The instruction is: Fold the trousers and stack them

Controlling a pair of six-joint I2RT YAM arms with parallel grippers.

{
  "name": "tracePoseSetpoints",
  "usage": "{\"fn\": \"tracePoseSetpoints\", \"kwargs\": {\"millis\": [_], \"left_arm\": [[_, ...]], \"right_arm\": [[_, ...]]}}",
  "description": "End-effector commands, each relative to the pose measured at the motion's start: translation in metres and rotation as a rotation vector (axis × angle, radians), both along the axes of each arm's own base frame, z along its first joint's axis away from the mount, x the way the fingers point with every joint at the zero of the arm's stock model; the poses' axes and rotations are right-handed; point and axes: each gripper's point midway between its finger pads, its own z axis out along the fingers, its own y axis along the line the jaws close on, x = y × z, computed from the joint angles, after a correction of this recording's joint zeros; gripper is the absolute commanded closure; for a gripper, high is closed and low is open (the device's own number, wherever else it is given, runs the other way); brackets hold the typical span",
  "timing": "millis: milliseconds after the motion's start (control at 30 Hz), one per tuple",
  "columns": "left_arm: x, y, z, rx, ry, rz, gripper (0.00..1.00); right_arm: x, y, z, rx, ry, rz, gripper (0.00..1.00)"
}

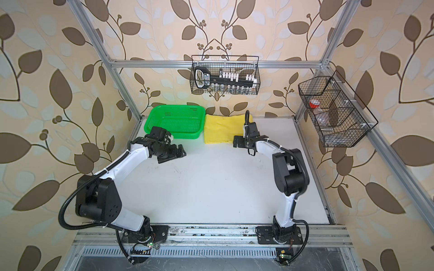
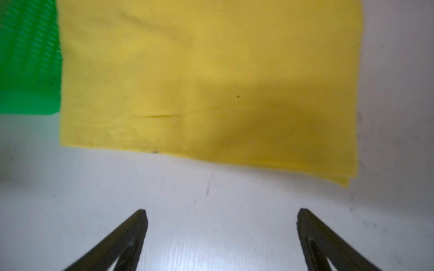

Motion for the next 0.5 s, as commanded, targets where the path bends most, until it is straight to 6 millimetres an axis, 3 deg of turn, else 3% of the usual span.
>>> {"fn": "tracePoseSetpoints", "kwargs": {"millis": [0,233,367,467], "left_arm": [[0.019,0.021,0.029,0.011,-0.273,-0.005,0.01],[0.01,0.093,0.002,0.305,-0.492,0.177,0.01],[0.003,0.112,-0.017,0.419,-0.529,0.208,0.01],[0.003,0.117,-0.025,0.455,-0.555,0.216,0.01]], "right_arm": [[-0.011,-0.018,0.03,0.075,-0.168,-0.06,0.0],[-0.074,-0.08,0.053,-0.111,-0.432,-0.204,0.0],[-0.097,-0.101,0.066,-0.193,-0.484,-0.237,0.0],[-0.117,-0.112,0.058,-0.26,-0.521,-0.251,0.0]]}}
